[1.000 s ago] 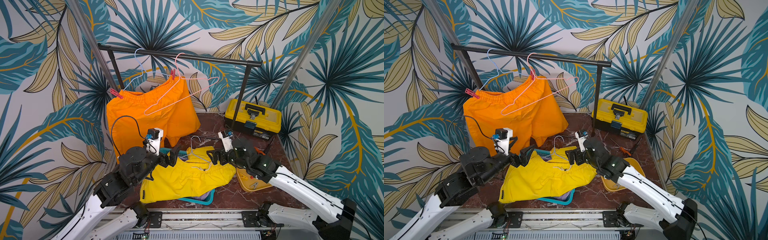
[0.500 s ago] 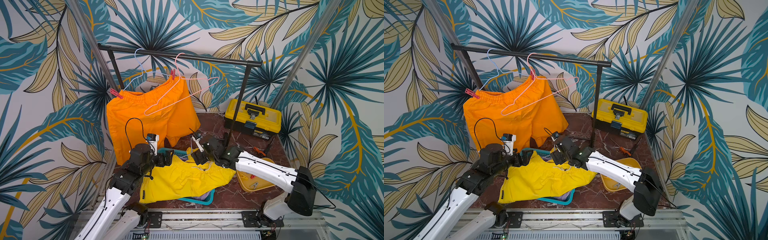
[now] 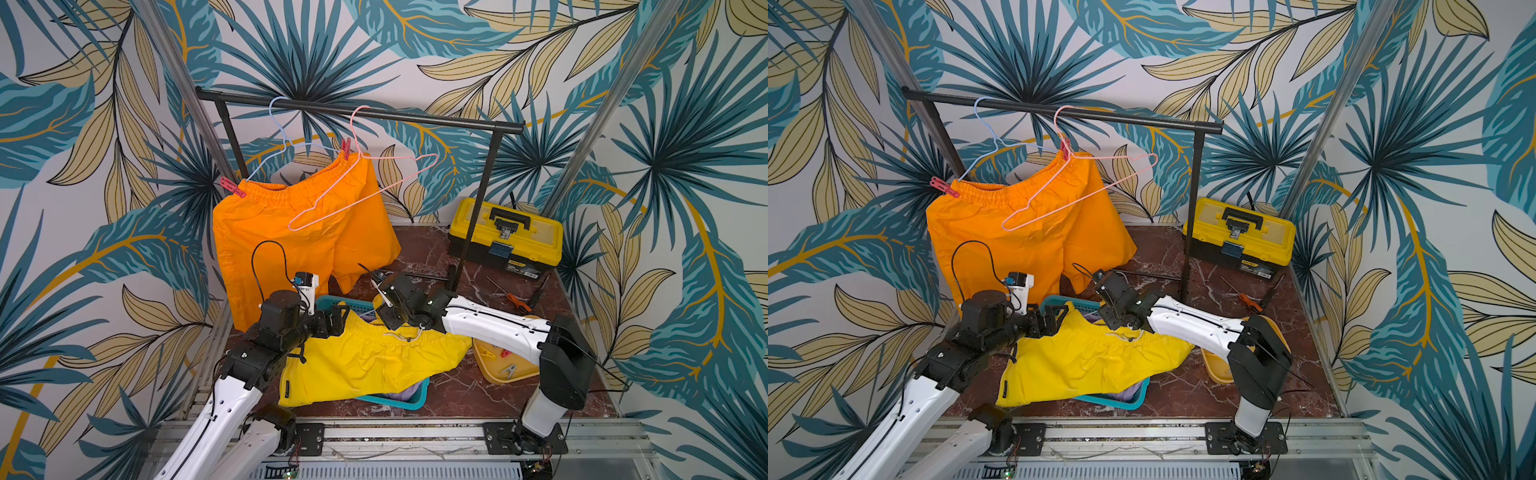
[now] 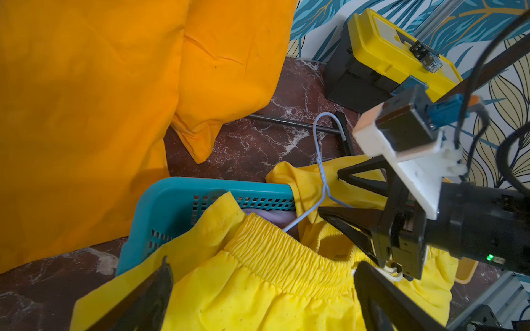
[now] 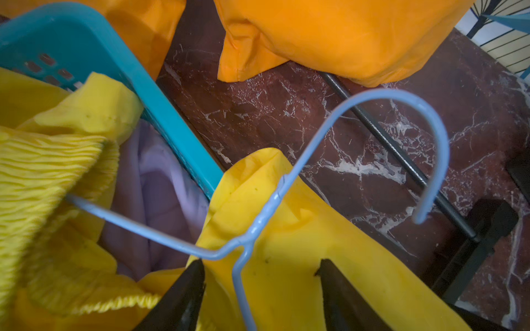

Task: Remove the clothespins securing shorts to the hanger
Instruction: Pick up the hanger from the basket.

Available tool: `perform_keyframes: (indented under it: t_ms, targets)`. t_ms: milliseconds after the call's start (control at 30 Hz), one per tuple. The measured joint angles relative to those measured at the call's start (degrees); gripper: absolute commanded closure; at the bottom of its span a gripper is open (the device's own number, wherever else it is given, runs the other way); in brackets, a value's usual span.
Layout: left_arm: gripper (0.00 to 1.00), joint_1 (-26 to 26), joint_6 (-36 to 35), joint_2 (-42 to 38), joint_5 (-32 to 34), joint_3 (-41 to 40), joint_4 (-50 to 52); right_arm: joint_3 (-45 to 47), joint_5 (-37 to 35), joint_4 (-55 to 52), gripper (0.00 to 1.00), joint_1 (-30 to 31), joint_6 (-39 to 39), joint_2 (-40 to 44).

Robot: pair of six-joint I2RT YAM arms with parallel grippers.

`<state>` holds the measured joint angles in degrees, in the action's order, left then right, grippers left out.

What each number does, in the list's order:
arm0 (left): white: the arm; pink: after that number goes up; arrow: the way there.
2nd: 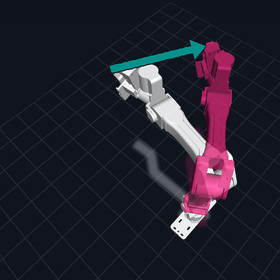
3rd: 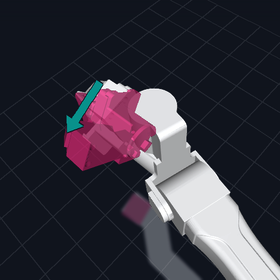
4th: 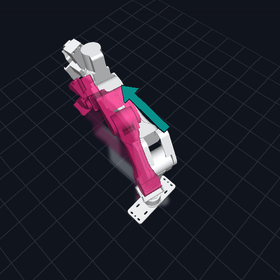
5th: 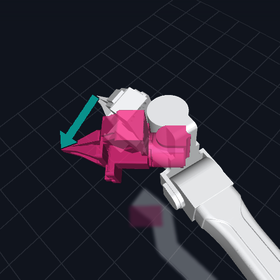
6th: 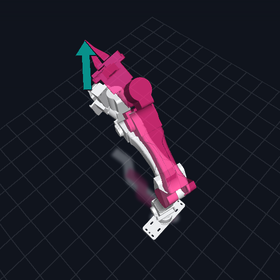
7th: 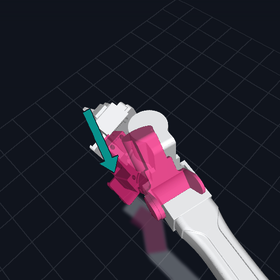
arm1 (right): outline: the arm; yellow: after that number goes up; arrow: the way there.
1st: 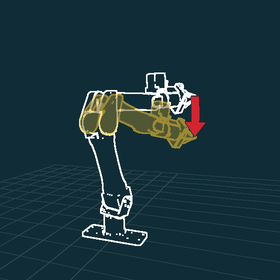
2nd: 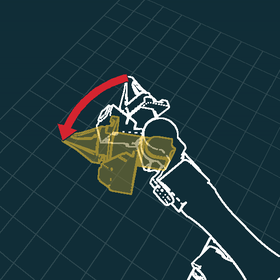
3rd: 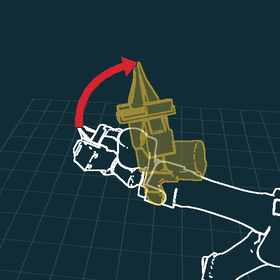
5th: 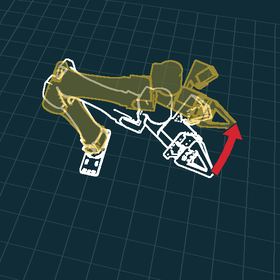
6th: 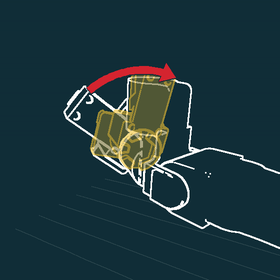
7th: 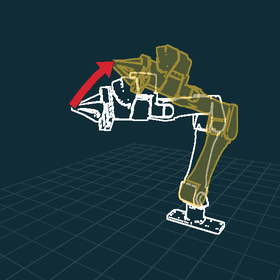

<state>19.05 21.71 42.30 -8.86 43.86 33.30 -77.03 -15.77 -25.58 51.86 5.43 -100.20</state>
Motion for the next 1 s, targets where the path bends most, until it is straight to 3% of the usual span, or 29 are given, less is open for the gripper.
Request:
perform_keyframes:
  t_ms: [133, 433, 733, 1000]
  targets:
    - [0.00, 0.0, 0.2, 0.0, -0.4, -0.1, 0.0, 0.0, -1.7, 0.7, 0.59, 0.1, -0.9, -0.5]
    - [0.01, 0.0, 1.3, 1.2, -3.0, -0.1, 0.0, 1.6, -4.6, 6.0, 1.00, 0.4, -3.2, -0.4]
    - [0.01, 0.0, 2.2, 1.3, -3.6, -0.1, 0.0, 9.1, -7.1, 13.3, 1.00, 0.4, -3.5, 3.6]
    - [0.01, 0.0, 2.3, -2.1, -0.7, 0.0, 0.2, 24.0, -9.4, 23.2, 1.00, 0.6, -2.4, 25.0]
